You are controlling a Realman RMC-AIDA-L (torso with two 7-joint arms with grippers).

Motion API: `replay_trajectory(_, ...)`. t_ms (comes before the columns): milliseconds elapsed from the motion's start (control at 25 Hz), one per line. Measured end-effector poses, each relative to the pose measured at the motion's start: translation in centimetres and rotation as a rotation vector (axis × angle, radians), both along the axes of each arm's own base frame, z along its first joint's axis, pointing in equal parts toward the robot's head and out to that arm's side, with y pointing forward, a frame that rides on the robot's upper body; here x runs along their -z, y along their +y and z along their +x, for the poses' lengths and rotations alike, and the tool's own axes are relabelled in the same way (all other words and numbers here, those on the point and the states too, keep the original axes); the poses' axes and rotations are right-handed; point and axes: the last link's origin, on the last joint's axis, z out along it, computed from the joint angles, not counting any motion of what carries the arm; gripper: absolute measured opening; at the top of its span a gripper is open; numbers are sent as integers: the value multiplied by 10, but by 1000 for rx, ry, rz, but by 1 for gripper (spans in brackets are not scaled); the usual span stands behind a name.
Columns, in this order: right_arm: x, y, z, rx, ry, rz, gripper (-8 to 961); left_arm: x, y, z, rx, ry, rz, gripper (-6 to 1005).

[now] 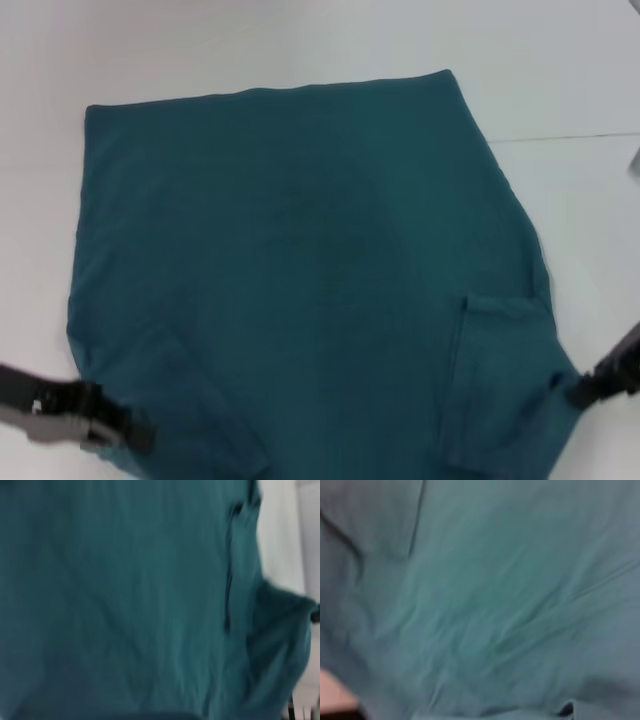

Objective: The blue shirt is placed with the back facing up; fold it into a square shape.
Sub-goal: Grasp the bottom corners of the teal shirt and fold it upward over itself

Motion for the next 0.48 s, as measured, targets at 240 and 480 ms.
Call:
replay_trajectory(240, -21, 11, 6, 54, 95, 182, 65, -10, 31, 6, 42, -6, 179, 23)
replay_trajectory(480, -22, 22, 10, 76, 120, 298, 65, -19, 62, 13, 74, 21, 346, 23)
